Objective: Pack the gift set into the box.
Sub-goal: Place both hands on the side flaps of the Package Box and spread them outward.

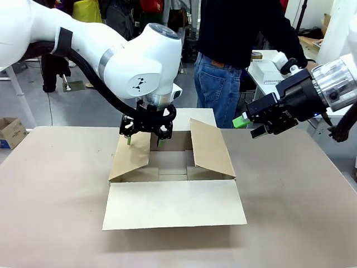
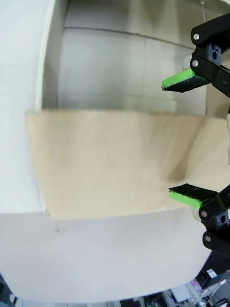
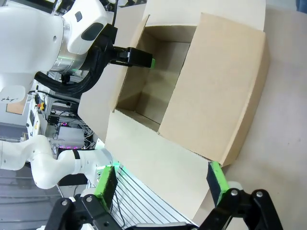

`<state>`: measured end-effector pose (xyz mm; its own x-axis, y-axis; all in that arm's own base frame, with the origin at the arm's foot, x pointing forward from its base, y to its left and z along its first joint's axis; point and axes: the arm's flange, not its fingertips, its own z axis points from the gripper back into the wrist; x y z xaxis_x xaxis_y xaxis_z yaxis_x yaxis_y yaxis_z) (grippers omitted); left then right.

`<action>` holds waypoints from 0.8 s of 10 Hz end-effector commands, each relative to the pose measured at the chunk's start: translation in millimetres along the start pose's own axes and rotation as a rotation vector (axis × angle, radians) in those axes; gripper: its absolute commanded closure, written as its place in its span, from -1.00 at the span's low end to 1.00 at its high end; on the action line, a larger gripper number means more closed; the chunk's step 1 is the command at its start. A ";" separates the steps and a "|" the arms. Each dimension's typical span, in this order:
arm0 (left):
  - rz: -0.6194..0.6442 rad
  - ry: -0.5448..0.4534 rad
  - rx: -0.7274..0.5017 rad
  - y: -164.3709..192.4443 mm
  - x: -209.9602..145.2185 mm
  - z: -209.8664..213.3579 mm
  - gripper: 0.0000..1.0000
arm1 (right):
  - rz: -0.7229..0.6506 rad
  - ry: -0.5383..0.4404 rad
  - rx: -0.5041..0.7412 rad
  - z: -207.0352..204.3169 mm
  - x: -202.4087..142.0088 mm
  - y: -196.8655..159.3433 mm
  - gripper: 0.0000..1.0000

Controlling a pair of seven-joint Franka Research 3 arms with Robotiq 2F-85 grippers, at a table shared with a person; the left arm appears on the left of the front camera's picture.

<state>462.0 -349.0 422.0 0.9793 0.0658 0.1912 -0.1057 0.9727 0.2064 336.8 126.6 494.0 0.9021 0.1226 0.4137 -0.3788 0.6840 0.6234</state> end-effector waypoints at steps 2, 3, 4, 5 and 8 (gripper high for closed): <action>-0.013 -0.081 0.166 18.9 -12.4 14.7 -1.00 | 0.000 -0.002 0.002 0.1 0.1 0.2 -1.00; 0.025 -0.117 0.201 27.0 -19.4 18.9 -1.00 | 0.000 -0.002 0.002 0.1 0.1 0.2 -1.00; 0.041 -0.126 0.206 33.2 -20.8 21.3 -1.00 | 0.000 -0.002 0.002 0.1 0.1 0.2 -1.00; 0.057 -0.129 0.201 39.9 -20.6 22.1 -1.00 | 0.000 -0.002 0.002 0.1 0.1 0.2 -1.00; 0.136 -0.086 0.111 98.4 -9.5 17.5 -1.00 | 0.000 -0.002 0.002 0.1 0.1 0.2 -1.00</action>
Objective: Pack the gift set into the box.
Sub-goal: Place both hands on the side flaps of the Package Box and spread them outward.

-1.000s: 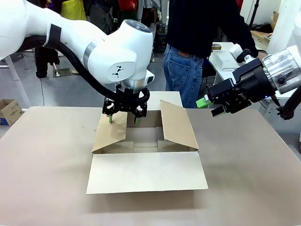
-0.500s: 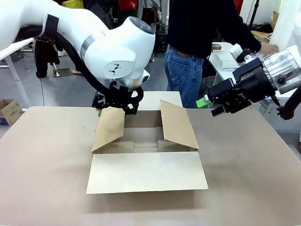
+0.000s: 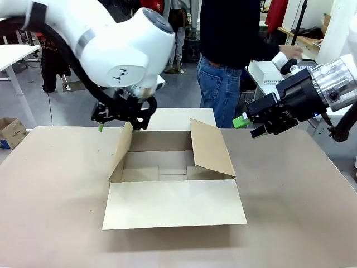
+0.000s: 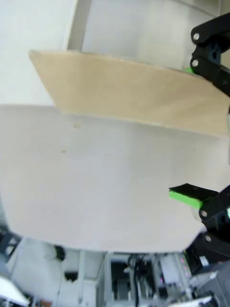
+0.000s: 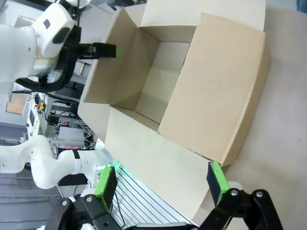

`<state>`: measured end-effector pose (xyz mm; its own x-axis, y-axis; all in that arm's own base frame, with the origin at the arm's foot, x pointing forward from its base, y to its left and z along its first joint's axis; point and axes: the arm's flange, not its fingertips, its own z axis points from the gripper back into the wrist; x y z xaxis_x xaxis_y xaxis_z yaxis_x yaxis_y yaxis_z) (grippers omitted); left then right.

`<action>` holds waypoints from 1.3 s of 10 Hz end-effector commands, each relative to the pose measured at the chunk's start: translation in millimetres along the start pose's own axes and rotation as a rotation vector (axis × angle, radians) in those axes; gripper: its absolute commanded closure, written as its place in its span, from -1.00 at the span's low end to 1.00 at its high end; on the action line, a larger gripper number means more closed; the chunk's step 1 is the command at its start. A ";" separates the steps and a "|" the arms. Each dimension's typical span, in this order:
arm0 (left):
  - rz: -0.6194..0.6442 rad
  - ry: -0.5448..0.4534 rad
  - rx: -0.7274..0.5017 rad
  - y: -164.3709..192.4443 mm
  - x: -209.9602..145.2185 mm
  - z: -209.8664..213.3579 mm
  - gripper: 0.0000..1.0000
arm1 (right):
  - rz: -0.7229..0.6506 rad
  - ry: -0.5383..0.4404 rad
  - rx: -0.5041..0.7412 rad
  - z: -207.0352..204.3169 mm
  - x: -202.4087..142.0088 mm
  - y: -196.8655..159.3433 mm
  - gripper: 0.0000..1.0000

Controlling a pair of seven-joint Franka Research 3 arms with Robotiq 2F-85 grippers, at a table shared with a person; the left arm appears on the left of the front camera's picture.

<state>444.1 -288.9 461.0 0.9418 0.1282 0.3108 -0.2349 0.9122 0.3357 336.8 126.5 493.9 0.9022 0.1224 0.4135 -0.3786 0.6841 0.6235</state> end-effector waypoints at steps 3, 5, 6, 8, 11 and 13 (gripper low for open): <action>0.057 0.098 -0.224 105.3 12.8 -40.2 -1.00 | 0.000 -0.002 0.002 0.1 0.2 0.3 -1.00; -0.042 0.130 -0.424 145.7 24.1 -63.1 -1.00 | 0.000 -0.002 0.002 0.1 0.2 0.3 -1.00; -0.084 0.162 -0.505 156.6 30.0 -80.9 -1.00 | 0.000 -0.002 0.002 0.1 0.2 0.3 -1.00; -0.205 0.217 -0.681 167.4 36.2 -122.3 -1.00 | 0.000 -0.002 0.002 0.1 0.2 0.3 -1.00; -0.208 0.299 -0.842 177.6 44.3 -147.7 -1.00 | 0.000 -0.002 0.002 0.1 0.2 0.3 -1.00; -0.205 0.205 -0.756 165.5 33.2 -137.0 -1.00 | 0.000 -0.002 0.002 0.1 0.2 0.3 -1.00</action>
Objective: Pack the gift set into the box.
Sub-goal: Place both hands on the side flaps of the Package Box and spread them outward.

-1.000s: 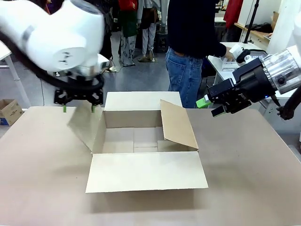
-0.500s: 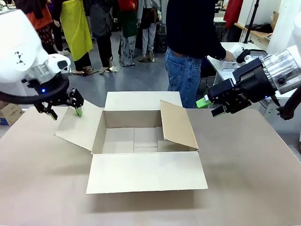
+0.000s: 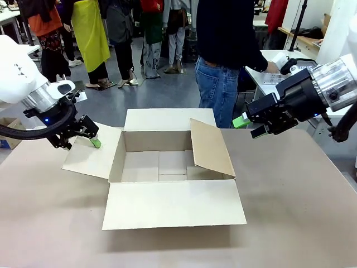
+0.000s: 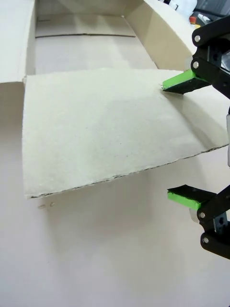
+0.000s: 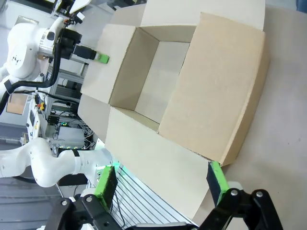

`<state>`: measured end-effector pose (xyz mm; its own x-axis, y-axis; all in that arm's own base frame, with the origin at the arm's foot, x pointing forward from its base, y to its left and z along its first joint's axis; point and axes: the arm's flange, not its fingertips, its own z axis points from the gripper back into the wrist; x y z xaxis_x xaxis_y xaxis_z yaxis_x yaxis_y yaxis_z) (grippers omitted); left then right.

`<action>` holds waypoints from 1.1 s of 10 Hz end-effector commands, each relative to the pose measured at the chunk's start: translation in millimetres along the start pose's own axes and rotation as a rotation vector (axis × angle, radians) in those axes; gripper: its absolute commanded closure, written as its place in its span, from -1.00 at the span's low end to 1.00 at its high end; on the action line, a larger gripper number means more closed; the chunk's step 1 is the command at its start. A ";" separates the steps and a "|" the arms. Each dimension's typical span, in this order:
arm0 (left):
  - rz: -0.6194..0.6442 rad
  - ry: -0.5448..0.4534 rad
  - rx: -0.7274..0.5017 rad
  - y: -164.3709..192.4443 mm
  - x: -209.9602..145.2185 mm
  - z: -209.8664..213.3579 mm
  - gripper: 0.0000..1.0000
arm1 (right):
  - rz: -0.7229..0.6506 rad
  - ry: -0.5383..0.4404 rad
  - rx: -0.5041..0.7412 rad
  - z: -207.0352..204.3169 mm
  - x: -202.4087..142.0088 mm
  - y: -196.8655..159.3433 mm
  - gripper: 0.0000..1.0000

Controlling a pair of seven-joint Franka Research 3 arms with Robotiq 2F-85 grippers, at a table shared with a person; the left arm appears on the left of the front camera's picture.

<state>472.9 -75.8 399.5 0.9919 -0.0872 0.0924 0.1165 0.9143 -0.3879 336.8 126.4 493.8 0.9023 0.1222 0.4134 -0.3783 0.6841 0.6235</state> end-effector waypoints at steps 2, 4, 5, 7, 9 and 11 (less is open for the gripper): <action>0.009 -0.027 0.046 -6.7 -2.6 3.4 -1.00 | 0.000 -0.002 0.002 0.1 0.2 0.4 -1.00; 0.009 -0.027 0.046 -6.7 -2.6 3.4 -1.00 | 0.035 0.182 -0.111 -43.1 42.5 50.2 -1.00; 0.009 -0.027 0.046 -6.7 -2.6 3.4 -1.00 | 0.011 0.282 -0.262 -91.3 77.3 90.9 -1.00; 0.009 -0.027 0.046 -6.7 -2.6 3.4 -1.00 | -0.108 0.440 -0.613 -192.9 101.7 120.4 -1.00; 0.009 -0.027 0.046 -6.7 -2.6 3.4 -1.00 | 0.006 0.277 -0.311 -162.0 54.4 118.9 -1.00; 0.009 -0.027 0.046 -6.7 -2.6 3.4 -1.00 | -0.056 0.339 -0.607 -196.7 67.7 126.5 -1.00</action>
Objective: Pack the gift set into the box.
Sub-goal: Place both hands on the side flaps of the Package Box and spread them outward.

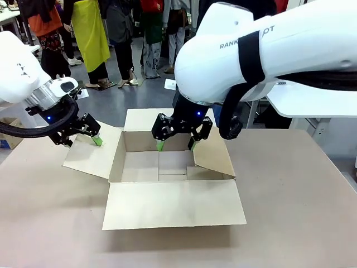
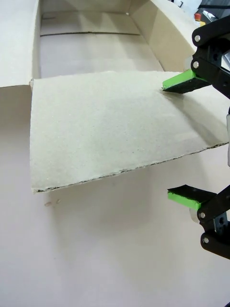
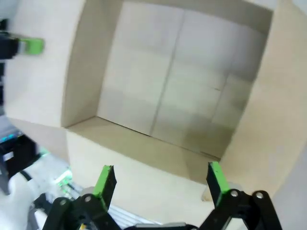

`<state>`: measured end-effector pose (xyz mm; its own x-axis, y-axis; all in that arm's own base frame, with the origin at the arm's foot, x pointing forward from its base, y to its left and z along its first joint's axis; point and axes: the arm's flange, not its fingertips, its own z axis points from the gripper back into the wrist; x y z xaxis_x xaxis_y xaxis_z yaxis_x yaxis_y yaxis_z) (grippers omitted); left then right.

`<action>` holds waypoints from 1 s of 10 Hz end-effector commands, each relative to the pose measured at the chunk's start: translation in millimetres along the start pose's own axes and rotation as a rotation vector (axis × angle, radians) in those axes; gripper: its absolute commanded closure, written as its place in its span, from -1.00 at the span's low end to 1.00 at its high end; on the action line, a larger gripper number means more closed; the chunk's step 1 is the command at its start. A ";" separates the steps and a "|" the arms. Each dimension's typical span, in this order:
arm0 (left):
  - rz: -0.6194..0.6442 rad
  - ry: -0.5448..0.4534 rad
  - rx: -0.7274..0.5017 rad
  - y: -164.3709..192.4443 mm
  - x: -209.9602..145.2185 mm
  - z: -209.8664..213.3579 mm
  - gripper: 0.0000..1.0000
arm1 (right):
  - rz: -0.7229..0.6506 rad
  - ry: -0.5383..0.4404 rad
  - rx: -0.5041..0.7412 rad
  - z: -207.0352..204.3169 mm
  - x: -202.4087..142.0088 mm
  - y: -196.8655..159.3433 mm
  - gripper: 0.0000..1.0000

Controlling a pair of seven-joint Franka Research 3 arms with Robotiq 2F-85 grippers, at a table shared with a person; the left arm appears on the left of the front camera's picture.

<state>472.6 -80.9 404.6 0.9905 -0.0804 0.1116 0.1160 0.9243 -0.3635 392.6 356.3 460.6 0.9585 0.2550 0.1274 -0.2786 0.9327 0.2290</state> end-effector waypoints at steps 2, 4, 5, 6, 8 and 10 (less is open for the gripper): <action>0.010 -0.007 0.020 0.0 -3.2 0.9 -1.00 | -0.098 0.053 -0.307 8.7 22.8 6.5 -1.00; 0.010 -0.007 0.020 0.0 -3.2 0.9 -1.00 | -0.160 0.061 -0.374 -2.5 44.9 0.6 -1.00; 0.010 -0.007 0.020 0.0 -3.2 0.9 -1.00 | -0.207 0.030 -0.379 -12.9 57.2 -4.9 -1.00; 0.010 -0.007 0.020 0.0 -3.2 0.9 -1.00 | -0.271 0.017 -0.361 -29.3 70.6 -8.6 -1.00; 0.010 -0.007 0.020 0.0 -3.2 0.9 -1.00 | -0.345 -0.034 -0.452 -48.0 83.2 -13.2 -1.00; 0.010 -0.007 0.020 0.0 -3.2 0.9 -1.00 | -0.364 -0.022 -0.485 -55.6 82.5 -19.0 -1.00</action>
<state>472.6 -80.4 404.4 0.9906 -0.0793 0.1113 0.1148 0.9245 -0.3634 481.7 368.1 407.5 0.9903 -0.0752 0.1165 0.0937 0.9822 -0.1626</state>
